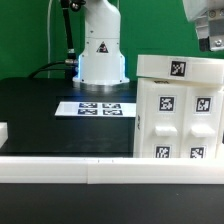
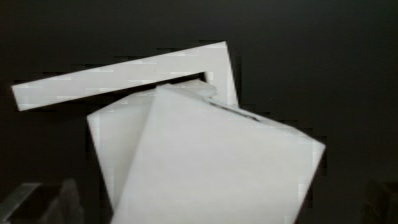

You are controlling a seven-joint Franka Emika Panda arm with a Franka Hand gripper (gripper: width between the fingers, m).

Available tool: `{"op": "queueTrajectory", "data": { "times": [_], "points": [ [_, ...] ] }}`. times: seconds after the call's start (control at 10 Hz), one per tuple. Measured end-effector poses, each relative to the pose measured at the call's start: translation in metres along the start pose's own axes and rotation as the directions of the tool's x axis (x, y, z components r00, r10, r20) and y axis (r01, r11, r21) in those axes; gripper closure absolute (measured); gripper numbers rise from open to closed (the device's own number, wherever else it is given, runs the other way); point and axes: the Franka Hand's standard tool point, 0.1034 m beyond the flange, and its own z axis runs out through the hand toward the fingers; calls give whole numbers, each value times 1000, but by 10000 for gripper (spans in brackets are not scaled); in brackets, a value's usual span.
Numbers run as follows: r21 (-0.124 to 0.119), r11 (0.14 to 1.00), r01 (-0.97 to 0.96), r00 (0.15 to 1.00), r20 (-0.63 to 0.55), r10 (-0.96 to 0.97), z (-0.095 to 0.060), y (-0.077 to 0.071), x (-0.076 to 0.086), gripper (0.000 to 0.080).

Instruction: Assemble cabinet

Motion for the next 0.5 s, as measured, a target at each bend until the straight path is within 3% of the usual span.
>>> {"op": "queueTrajectory", "data": {
  "times": [0.2,0.3,0.4,0.5],
  "points": [
    [-67,957,282,959,-15,-283,7,9,-6,2],
    [-78,901,428,903,1,-429,4,8,-8,2],
    [-87,806,586,809,13,-587,1,7,-9,2],
    [-114,691,714,698,39,-715,0,8,-10,2]
  ]
}}
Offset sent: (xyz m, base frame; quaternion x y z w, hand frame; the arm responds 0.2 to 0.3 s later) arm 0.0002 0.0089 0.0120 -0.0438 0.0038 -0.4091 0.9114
